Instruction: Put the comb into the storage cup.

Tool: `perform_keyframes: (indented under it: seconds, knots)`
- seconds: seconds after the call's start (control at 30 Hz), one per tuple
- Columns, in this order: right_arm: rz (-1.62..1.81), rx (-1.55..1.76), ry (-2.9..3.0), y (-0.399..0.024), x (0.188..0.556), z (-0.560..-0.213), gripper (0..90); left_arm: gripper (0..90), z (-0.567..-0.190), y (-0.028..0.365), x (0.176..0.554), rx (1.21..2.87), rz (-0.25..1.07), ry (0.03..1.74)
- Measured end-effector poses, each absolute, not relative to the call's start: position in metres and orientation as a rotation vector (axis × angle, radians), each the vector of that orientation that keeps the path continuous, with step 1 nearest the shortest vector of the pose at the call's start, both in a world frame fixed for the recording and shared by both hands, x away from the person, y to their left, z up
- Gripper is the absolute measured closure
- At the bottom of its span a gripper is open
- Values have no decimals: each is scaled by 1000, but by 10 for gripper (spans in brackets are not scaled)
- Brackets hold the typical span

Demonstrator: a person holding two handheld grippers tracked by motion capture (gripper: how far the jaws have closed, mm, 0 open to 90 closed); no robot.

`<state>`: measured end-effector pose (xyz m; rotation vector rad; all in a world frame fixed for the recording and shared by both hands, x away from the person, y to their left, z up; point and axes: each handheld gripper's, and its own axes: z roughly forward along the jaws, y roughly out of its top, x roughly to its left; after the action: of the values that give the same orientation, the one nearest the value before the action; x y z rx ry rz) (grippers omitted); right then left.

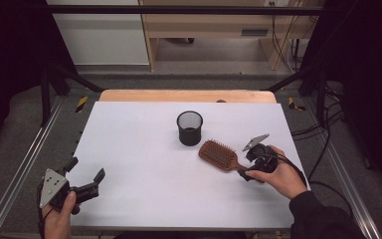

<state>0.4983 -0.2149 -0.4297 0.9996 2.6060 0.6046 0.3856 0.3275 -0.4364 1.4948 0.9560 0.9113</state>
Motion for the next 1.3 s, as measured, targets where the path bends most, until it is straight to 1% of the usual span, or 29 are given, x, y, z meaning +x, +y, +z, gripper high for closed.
perform_keyframes:
  seconds: [0.5, 0.77, 0.8, 0.83, 0.87, 0.9, 1.03, 1.07, 1.1, 1.13, 1.17, 1.2, 1.3]
  knots:
    - [596, 1008, 2653, -209, 507, -443, 117, 37, -437, 327, 386, 1502, 907, 952]
    - [579, 990, 2689, -205, 510, -449, 137, 37, -437, 327, 386, 1503, 908, 952]
    - [576, 988, 2695, -203, 511, -450, 177, 37, -437, 326, 386, 1504, 908, 951]
    - [576, 990, 2699, -202, 512, -451, 198, 37, -437, 326, 386, 1504, 908, 950]
    - [576, 990, 2699, -202, 512, -451, 198, 37, -437, 326, 386, 1504, 908, 950]
    - [566, 986, 2710, -200, 513, -452, 254, 37, -437, 326, 386, 1507, 906, 950]
    - [565, 983, 2726, -198, 516, -454, 344, 37, -437, 326, 386, 1508, 906, 949]
    - [565, 983, 2726, -198, 516, -454, 344, 37, -437, 326, 386, 1508, 906, 949]
    - [557, 978, 2733, -198, 516, -455, 382, 37, -437, 326, 385, 1507, 907, 948]
    - [560, 977, 2737, -197, 516, -455, 398, 37, -437, 326, 385, 1506, 907, 948]
    - [560, 977, 2737, -197, 516, -455, 398, 37, -437, 326, 385, 1506, 907, 948]
    - [566, 968, 2742, -197, 515, -455, 427, 37, -436, 326, 385, 1505, 906, 947]
    - [566, 969, 2748, -196, 514, -454, 456, 37, -436, 326, 385, 1506, 905, 945]
